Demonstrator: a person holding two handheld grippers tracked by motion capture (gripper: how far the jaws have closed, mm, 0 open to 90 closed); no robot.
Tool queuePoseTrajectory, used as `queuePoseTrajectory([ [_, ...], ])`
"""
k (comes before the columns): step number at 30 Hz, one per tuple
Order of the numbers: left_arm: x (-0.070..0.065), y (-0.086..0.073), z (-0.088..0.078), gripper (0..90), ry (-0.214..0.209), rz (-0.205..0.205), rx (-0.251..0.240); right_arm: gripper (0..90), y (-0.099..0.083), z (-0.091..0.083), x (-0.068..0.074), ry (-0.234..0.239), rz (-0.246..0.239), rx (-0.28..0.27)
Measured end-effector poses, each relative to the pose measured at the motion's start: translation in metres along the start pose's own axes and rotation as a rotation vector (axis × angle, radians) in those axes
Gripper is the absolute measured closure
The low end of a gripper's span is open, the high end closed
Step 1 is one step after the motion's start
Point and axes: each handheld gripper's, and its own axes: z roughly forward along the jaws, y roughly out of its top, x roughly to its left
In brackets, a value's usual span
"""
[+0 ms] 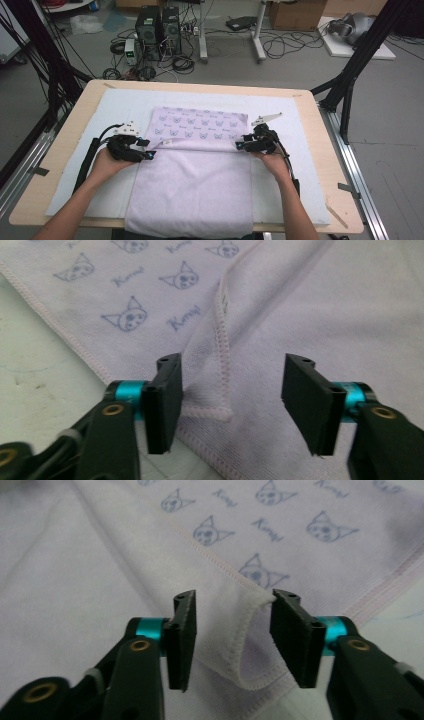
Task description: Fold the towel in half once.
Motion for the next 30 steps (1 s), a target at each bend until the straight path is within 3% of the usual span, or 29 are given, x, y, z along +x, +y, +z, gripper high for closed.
queuePoseTrajectory([
  [4,0.0,-0.002,0.006,77.1,0.005,0.027,0.034,78.9,-0.005,0.0,0.004,0.036,-0.021,0.003],
  [6,-0.001,-0.002,0.005,84.6,0.008,0.04,0.035,84.1,-0.007,0.0,0.006,0.048,-0.029,0.012],
  [11,-0.001,0.0,-0.006,86.8,0.019,0.033,-0.004,85.5,-0.008,-0.011,0.01,0.076,-0.026,-0.042],
  [18,-0.003,0.002,-0.032,87.4,0.015,0.011,-0.081,86.0,-0.005,-0.034,0.024,0.092,-0.063,-0.1],
  [25,-0.026,-0.006,-0.057,87.4,0.008,0.048,-0.103,86.0,-0.005,-0.062,0.047,0.1,-0.122,-0.139],
  [30,-0.048,-0.021,-0.081,87.5,-0.01,0.072,-0.115,86.2,-0.028,-0.084,0.069,0.128,-0.136,-0.209],
])
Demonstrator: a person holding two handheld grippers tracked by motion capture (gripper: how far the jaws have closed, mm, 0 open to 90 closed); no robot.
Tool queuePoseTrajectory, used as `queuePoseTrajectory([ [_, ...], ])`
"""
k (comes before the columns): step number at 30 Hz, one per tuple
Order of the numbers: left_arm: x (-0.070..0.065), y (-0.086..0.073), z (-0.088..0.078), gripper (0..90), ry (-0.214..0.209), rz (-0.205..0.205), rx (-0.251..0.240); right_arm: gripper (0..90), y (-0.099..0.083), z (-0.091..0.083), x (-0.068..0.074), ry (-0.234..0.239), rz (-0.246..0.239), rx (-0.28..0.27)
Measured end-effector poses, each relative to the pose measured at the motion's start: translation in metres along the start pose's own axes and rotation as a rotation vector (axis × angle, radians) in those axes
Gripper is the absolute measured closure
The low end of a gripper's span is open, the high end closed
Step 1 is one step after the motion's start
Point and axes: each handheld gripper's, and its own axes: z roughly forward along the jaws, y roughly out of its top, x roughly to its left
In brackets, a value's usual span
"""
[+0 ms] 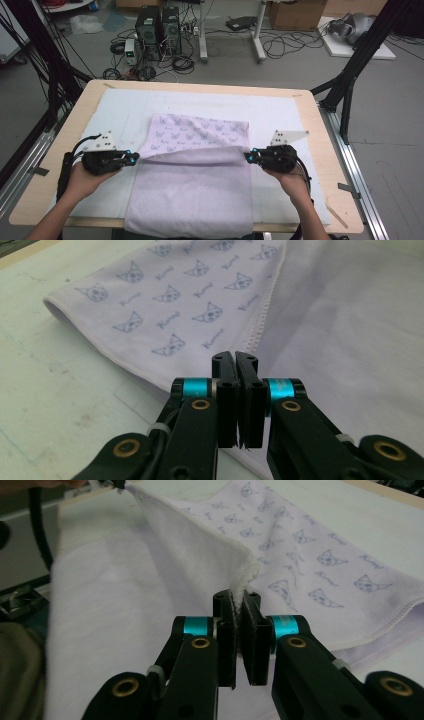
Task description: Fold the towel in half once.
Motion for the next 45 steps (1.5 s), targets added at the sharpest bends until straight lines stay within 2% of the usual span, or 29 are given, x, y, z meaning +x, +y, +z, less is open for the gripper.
queuePoseTrajectory([
  [2,-0.011,-0.006,-0.009,87.5,-0.019,-0.001,0.001,86.2,-0.013,-0.007,0.011,0.014,0.002,-0.006],
  [4,-0.021,-0.012,-0.015,87.4,-0.037,0.015,0.005,83.6,-0.027,-0.009,0.021,0.039,0.016,-0.001],
  [6,-0.026,-0.016,-0.017,85.8,-0.056,0.026,0.011,69.5,-0.037,-0.01,0.029,0.037,0.01,0.03],
  [9,-0.024,-0.017,-0.016,69.7,-0.052,0.003,0.008,62.5,-0.043,-0.013,0.032,0.029,0.024,-0.002],
  [12,-0.019,-0.017,-0.01,65.2,-0.052,-0.004,0.009,59.3,-0.037,-0.014,0.03,0.004,0.021,-0.009],
  [13,-0.017,-0.018,-0.007,64.7,-0.052,-0.003,0.014,58.8,-0.035,-0.012,0.03,-0.004,0.012,-0.007],
  [17,-0.014,-0.029,0.008,65.7,-0.062,-0.016,0.042,58.3,-0.034,0.007,0.031,0.029,-0.007,0.045],
  [23,-0.017,-0.046,0.025,68.3,-0.084,0.001,0.124,58.1,-0.043,0.032,0.033,0.061,-0.016,0.135],
  [26,-0.02,-0.048,0.027,62.4,-0.087,-0.001,0.114,57.2,-0.047,0.038,0.037,0.08,-0.032,0.163],
  [28,-0.021,-0.047,0.028,62.5,-0.081,0.006,0.121,55.6,-0.05,0.041,0.038,0.087,-0.034,0.182],
  [31,-0.023,-0.047,0.03,73.6,-0.077,0.01,0.119,59.1,-0.056,0.047,0.04,0.081,-0.032,0.217],
  [33,-0.024,-0.046,0.032,80.4,-0.076,0.005,0.115,66.9,-0.057,0.047,0.043,0.049,-0.062,0.211],
  [35,-0.025,-0.045,0.033,85.8,-0.069,0.006,0.113,75.1,-0.057,0.048,0.043,0.038,-0.08,0.215],
  [37,-0.025,-0.044,0.033,87.3,-0.067,0.005,0.118,82.2,-0.056,0.047,0.042,0.042,-0.071,0.22],
  [39,-0.025,-0.043,0.032,87.9,-0.065,0.011,0.122,86.4,-0.055,0.047,0.043,0.042,-0.082,0.227],
  [43,-0.025,-0.039,0.027,88.1,-0.067,-0.001,0.101,87.5,-0.053,0.044,0.043,0.051,-0.085,0.216],
  [45,-0.024,-0.036,0.023,88.1,-0.069,-0.007,0.084,87.5,-0.05,0.04,0.042,0.053,-0.08,0.194],
])
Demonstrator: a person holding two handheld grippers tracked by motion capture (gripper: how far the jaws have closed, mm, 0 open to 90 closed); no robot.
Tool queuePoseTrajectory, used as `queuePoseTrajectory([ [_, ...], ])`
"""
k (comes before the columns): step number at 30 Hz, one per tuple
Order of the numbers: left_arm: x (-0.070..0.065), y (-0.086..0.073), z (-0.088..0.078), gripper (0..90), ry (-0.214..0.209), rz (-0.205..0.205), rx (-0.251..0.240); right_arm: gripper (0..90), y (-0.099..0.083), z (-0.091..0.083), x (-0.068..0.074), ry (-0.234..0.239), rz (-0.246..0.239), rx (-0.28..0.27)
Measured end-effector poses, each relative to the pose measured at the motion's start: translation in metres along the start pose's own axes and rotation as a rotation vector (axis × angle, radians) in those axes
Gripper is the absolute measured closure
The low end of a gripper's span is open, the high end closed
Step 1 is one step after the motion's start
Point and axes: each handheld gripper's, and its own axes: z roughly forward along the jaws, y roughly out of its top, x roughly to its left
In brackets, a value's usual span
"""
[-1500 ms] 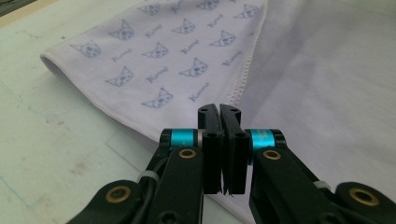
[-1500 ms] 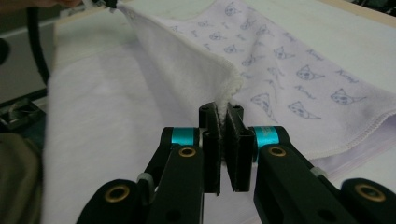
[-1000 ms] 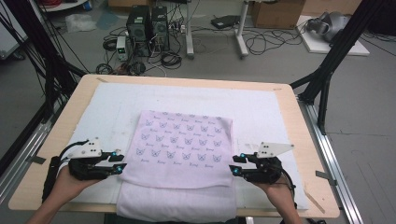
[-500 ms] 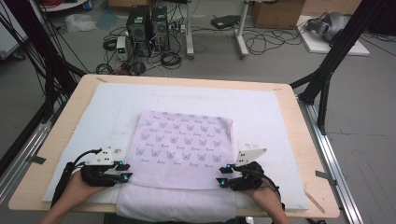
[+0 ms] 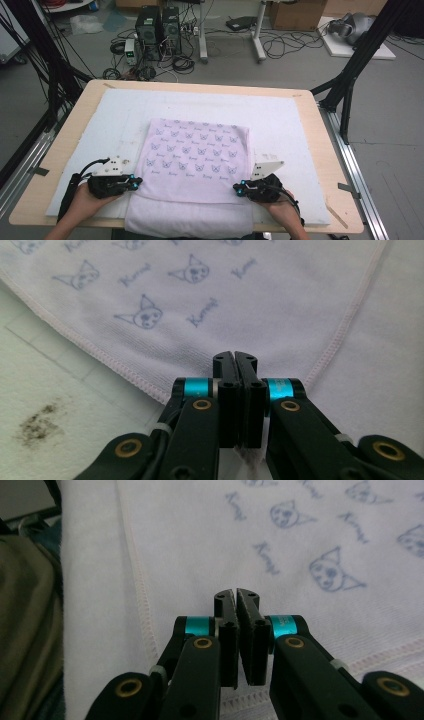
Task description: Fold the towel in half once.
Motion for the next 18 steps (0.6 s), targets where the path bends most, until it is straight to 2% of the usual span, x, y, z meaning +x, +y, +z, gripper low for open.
queuePoseTrajectory([
  [3,0.0,0.007,-0.009,88.1,0.004,-0.002,-0.027,87.5,0.005,-0.008,-0.001,0.0,0.007,-0.043],
  [7,0.0,0.017,-0.019,88.1,0.014,0.002,-0.057,87.5,0.009,-0.014,-0.002,-0.012,-0.001,-0.058],
  [12,-0.004,0.023,-0.025,88.1,0.004,0.013,-0.062,87.5,0.012,-0.024,-0.004,-0.019,0.01,-0.104],
  [15,-0.01,0.022,-0.026,88.2,0.004,0.024,-0.073,87.5,0.012,-0.027,-0.001,-0.03,-0.005,-0.092],
  [18,-0.02,0.019,-0.032,88.3,0.01,0.039,-0.089,87.6,0.012,-0.033,0.006,-0.027,-0.009,-0.111],
])
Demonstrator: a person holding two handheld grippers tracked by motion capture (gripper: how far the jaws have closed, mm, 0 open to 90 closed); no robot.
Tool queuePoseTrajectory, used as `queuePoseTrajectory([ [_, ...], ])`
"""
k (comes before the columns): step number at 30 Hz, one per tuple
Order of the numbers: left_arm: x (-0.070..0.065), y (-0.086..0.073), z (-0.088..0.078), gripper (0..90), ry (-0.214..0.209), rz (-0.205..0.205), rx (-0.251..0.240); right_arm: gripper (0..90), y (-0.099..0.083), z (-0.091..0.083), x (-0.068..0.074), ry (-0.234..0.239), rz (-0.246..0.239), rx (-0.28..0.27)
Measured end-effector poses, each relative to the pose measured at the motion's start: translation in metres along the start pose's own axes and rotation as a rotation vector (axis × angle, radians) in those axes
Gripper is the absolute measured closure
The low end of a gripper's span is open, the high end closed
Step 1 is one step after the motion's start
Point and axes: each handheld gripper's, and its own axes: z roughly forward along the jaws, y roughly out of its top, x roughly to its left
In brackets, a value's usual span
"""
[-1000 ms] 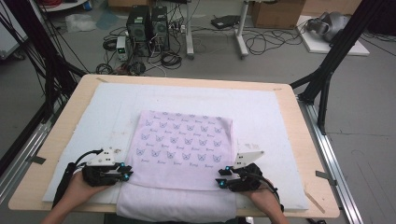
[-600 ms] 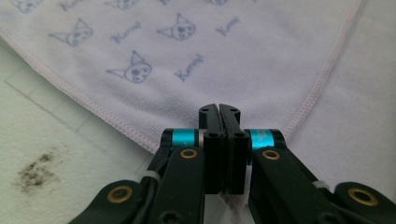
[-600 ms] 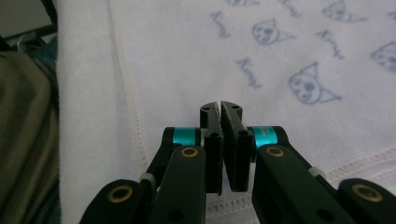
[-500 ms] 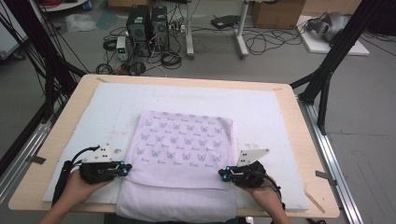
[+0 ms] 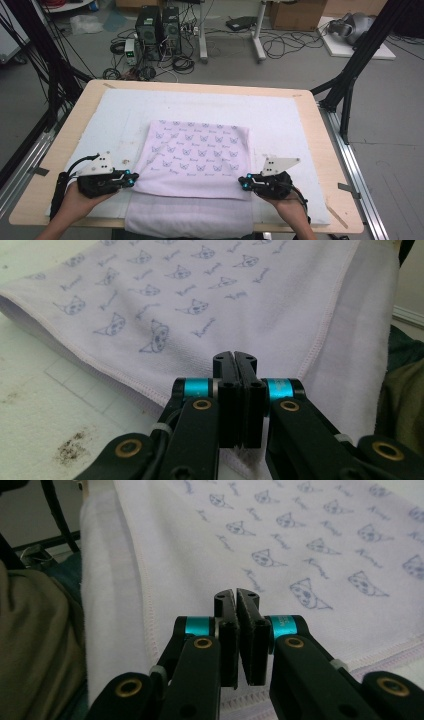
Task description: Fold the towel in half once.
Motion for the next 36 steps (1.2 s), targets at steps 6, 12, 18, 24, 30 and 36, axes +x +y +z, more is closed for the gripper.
queuePoseTrajectory([
  [6,-0.029,-0.003,-0.022,87.4,-0.015,0.038,-0.026,87.5,0.009,-0.026,0.029,0.025,-0.049,-0.035],
  [12,-0.017,-0.012,-0.01,67.3,0.002,-0.001,-0.005,74.0,-0.004,-0.018,0.021,0.077,0.013,-0.034],
  [18,0.01,-0.002,0.01,62.1,0.051,-0.021,-0.009,64.3,0.001,0.0,-0.009,0.034,0.044,-0.004],
  [24,0.048,0.012,0.031,58.7,0.105,-0.061,-0.013,55.4,0.011,0.013,-0.048,-0.045,0.096,0.011],
  [30,0.084,0.027,0.054,59.2,0.111,-0.137,-0.002,49.0,0.017,0.025,-0.079,-0.096,0.136,0.019],
  [36,0.093,0.046,0.058,55.8,0.158,-0.13,-0.011,44.4,0.045,0.021,-0.104,-0.133,0.119,0.018],
])
